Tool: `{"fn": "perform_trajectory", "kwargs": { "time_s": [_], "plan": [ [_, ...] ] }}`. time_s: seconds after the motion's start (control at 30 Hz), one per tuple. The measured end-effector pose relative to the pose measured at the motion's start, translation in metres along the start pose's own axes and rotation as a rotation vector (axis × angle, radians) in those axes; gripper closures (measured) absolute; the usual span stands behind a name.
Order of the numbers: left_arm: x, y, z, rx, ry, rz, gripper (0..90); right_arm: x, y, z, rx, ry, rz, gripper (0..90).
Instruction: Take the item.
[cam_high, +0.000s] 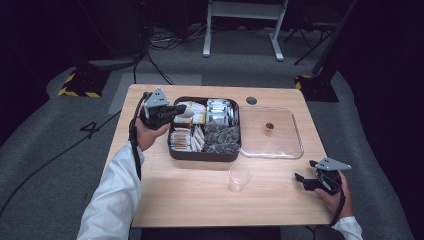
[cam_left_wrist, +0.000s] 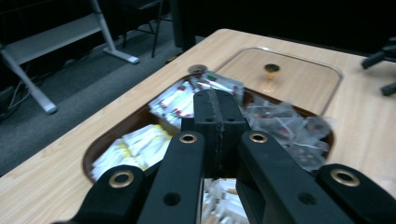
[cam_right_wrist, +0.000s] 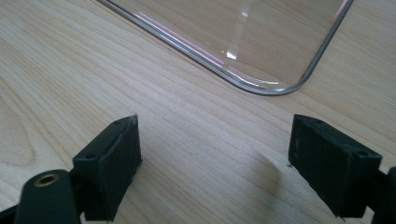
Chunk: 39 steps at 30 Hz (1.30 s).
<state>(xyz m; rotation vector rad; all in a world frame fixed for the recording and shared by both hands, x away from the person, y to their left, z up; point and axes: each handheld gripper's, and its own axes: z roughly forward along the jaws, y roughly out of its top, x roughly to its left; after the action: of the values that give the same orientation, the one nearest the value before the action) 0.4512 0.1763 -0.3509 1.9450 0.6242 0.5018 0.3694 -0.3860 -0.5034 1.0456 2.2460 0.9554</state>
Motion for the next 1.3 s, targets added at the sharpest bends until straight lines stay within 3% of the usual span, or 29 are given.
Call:
{"fn": "perform_trajectory", "kwargs": {
  "time_s": [0.2, 0.4, 0.53, 0.77, 0.9, 1.3],
  "plan": [
    [-0.022, 0.002, 0.000, -0.011, -0.070, 0.016, 89.7, 0.000, 0.000, 0.000, 0.000, 0.000, 0.000, 17.1],
    [-0.038, 0.003, 0.001, -0.007, -0.113, 0.038, 89.8, 0.000, 0.000, 0.000, 0.000, 0.000, 0.000, 17.1],
    [-0.054, 0.007, -0.002, -0.032, -0.156, 0.066, 89.8, 0.000, 0.000, 0.000, 0.000, 0.001, 0.002, 17.1],
    [-0.079, 0.010, 0.004, -0.030, -0.225, 0.103, 89.8, 0.000, 0.000, 0.000, 0.000, -0.001, 0.000, 17.1],
    [-0.088, 0.010, 0.006, -0.036, -0.245, 0.118, 89.8, 0.000, 0.000, 0.000, -0.001, -0.002, -0.001, 17.1],
    [-0.120, 0.012, 0.017, -0.047, -0.363, 0.149, 89.8, 0.000, 0.000, 0.000, -0.001, -0.002, -0.003, 17.1]
  ]
}}
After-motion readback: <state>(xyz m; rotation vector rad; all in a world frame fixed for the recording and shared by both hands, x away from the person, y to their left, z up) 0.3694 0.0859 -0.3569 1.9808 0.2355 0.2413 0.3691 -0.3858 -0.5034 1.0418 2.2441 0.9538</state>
